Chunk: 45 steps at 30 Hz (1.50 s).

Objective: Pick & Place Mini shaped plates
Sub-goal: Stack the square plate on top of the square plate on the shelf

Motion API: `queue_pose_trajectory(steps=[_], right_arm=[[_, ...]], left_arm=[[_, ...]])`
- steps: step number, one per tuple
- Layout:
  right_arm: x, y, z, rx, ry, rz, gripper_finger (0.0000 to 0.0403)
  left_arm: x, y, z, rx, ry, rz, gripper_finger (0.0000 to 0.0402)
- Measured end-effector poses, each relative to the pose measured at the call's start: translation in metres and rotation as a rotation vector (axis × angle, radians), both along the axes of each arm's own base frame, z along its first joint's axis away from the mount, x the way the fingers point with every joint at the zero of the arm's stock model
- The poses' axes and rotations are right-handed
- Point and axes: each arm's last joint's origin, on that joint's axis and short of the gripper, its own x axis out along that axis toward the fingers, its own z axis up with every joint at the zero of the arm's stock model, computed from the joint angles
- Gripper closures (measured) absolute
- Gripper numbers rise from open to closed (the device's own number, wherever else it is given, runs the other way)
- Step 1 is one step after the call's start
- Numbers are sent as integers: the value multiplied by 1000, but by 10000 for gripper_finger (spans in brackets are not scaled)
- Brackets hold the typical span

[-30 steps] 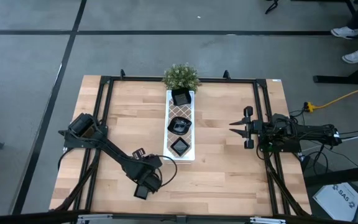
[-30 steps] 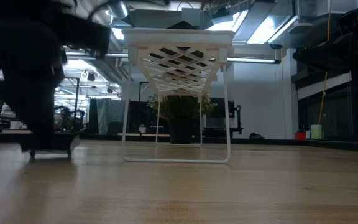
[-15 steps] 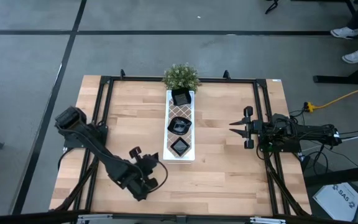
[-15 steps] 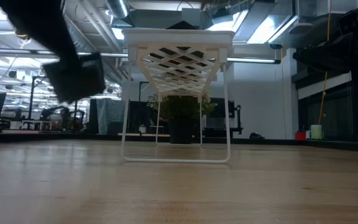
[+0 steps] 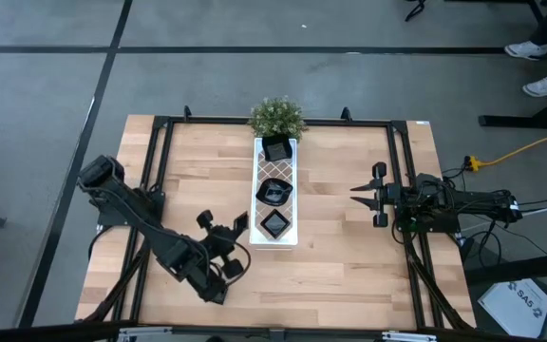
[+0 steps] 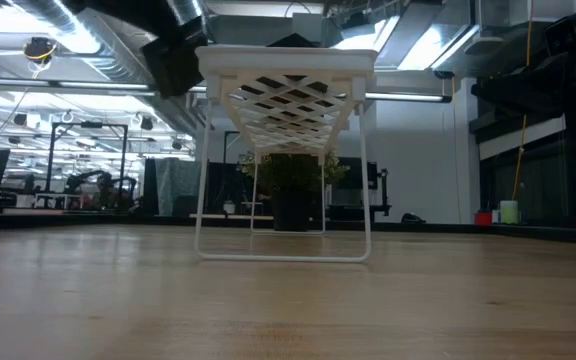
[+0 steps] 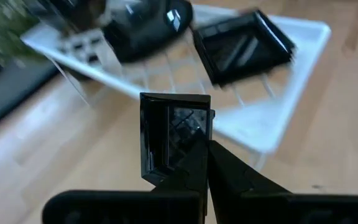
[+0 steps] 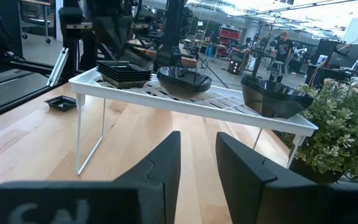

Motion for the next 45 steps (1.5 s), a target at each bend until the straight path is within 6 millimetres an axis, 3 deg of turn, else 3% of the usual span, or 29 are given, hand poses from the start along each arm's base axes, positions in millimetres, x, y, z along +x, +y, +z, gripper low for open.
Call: queue_pose_trajectory(steps=[11, 18, 27, 33, 45], right_arm=[[0, 0, 0, 0, 0, 0, 301], [0, 0, 0, 0, 0, 0, 301], [0, 0, 0, 0, 0, 0, 301], [0, 0, 0, 0, 0, 0, 301], [0, 0, 0, 0, 0, 0, 301]], left_arm=[[14, 21, 12, 280, 55, -49, 399], [26, 20, 19, 555, 214, -234, 399], [38, 12, 25, 853, 440, -592, 399], [47, 15, 27, 919, 476, -760, 399], [60, 36, 25, 843, 483, -841, 399]])
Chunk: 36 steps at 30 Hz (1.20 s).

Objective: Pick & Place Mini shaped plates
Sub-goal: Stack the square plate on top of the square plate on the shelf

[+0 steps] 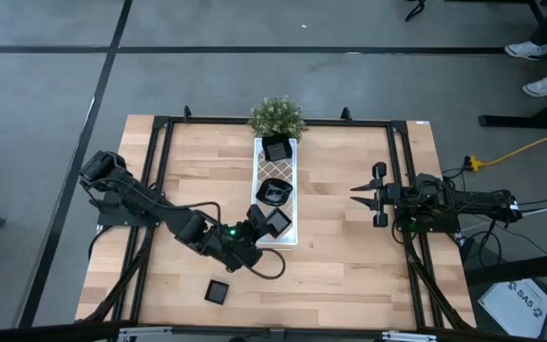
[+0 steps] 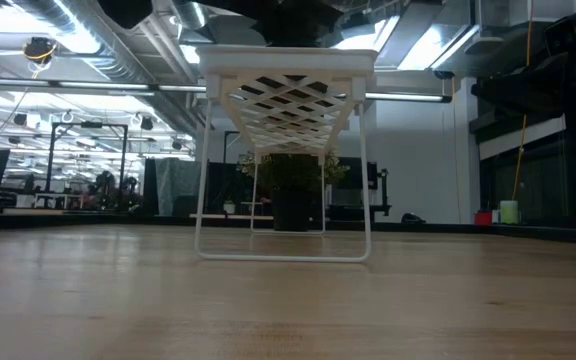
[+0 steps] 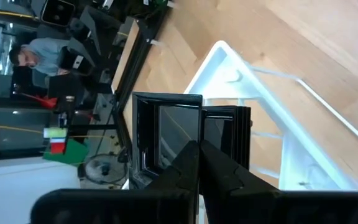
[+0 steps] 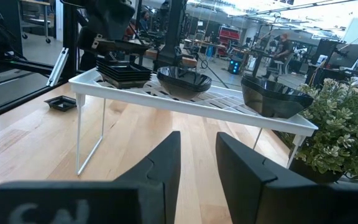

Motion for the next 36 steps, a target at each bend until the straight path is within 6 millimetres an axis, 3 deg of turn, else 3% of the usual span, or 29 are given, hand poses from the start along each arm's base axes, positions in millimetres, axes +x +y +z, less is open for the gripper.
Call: queue_pose_trajectory(steps=[21, 31, 36], right_arm=[[0, 0, 0, 0, 0, 0, 301], [0, 0, 0, 0, 1, 0, 301], [0, 0, 0, 0, 0, 0, 301]], left_arm=[[0, 9, -6, -97, 62, 28, 388], [0, 9, -5, -89, 40, 53, 341], [4, 1, 3, -106, -85, 66, 327]])
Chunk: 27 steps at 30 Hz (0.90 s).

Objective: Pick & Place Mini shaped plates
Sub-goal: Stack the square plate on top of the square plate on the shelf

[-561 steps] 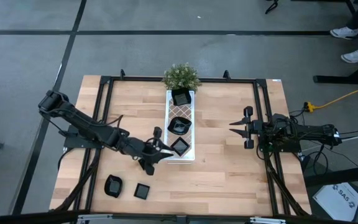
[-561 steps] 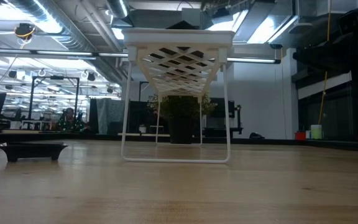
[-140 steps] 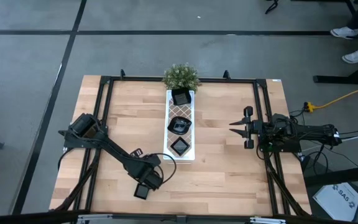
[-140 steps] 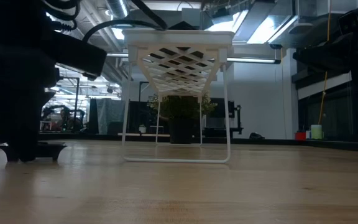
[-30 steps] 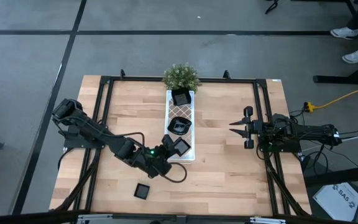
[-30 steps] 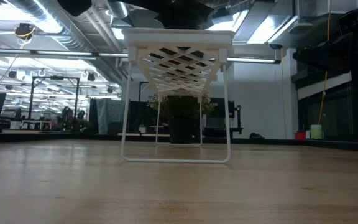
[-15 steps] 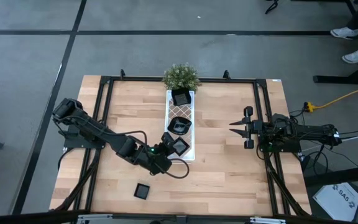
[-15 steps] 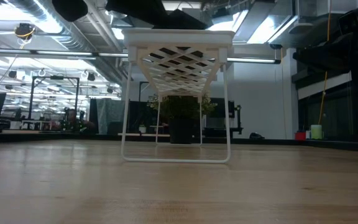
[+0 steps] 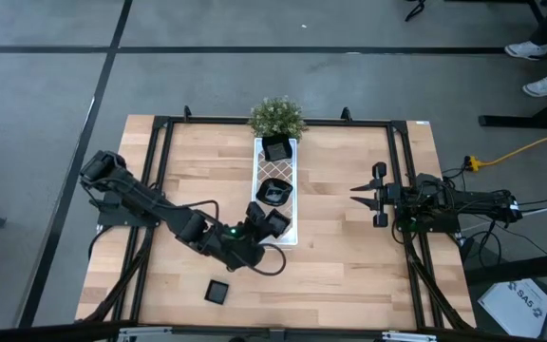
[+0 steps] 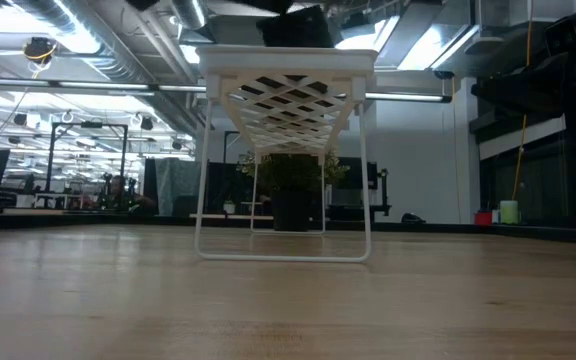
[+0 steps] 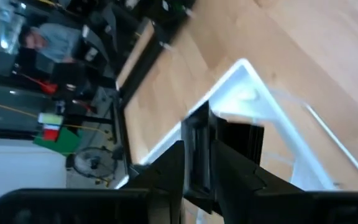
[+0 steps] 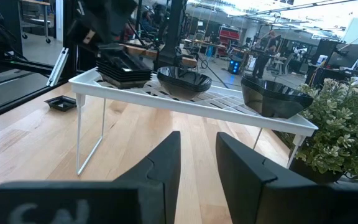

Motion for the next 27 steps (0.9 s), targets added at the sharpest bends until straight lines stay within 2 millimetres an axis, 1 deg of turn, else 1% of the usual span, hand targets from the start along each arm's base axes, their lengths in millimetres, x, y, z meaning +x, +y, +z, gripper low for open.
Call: queue_pose_trajectory(steps=[3, 11, 17, 19, 22, 27], right_arm=[[0, 0, 0, 0, 1, 0, 301], [0, 0, 0, 0, 0, 0, 301], [0, 0, 0, 0, 0, 0, 301], [0, 0, 0, 0, 0, 0, 301], [0, 0, 0, 0, 0, 0, 301], [0, 0, 0, 0, 0, 0, 301]], left_arm=[[-1, -7, 2, 7, -26, -13, 328], [-11, -20, 0, -28, -16, -28, 333], [-19, -34, 0, -131, -43, -33, 334], [-22, -39, 1, -202, -43, -48, 334], [-27, -43, 6, -374, -33, -81, 333], [-33, -49, 12, -749, 54, -123, 336]])
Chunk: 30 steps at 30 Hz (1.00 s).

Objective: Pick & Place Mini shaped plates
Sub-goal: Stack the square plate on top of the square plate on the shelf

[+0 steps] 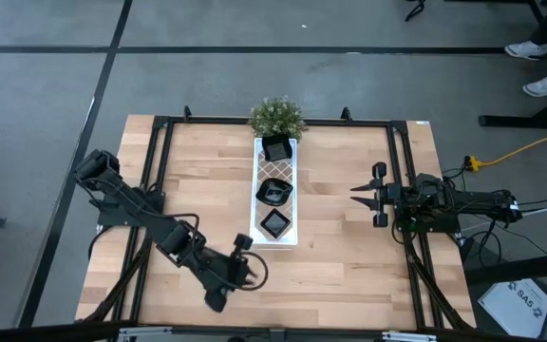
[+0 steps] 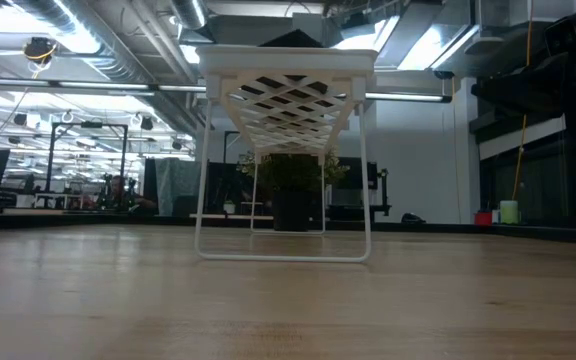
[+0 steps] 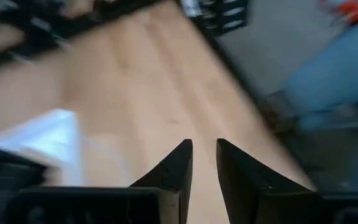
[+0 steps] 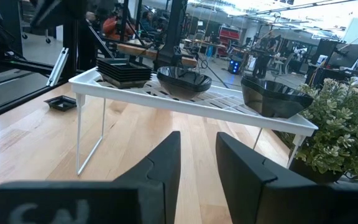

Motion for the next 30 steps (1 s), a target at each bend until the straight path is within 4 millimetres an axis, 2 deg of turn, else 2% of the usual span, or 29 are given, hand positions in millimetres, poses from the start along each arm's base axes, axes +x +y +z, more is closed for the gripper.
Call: queue_pose_trajectory(steps=[6, 10, 15, 21, 30], right_arm=[[0, 0, 0, 0, 0, 0, 301], [0, 0, 0, 0, 0, 0, 301], [0, 0, 0, 0, 0, 0, 301], [0, 0, 0, 0, 0, 0, 301], [0, 0, 0, 0, 0, 0, 301]], left_arm=[[-6, -10, -1, -331, 174, -17, 332], [-13, -19, -1, -440, 241, 6, 332], [-26, -34, -2, -474, 273, 11, 336], [-40, -45, -9, -486, 333, 122, 336], [-43, -65, -47, -480, 550, 166, 338]])
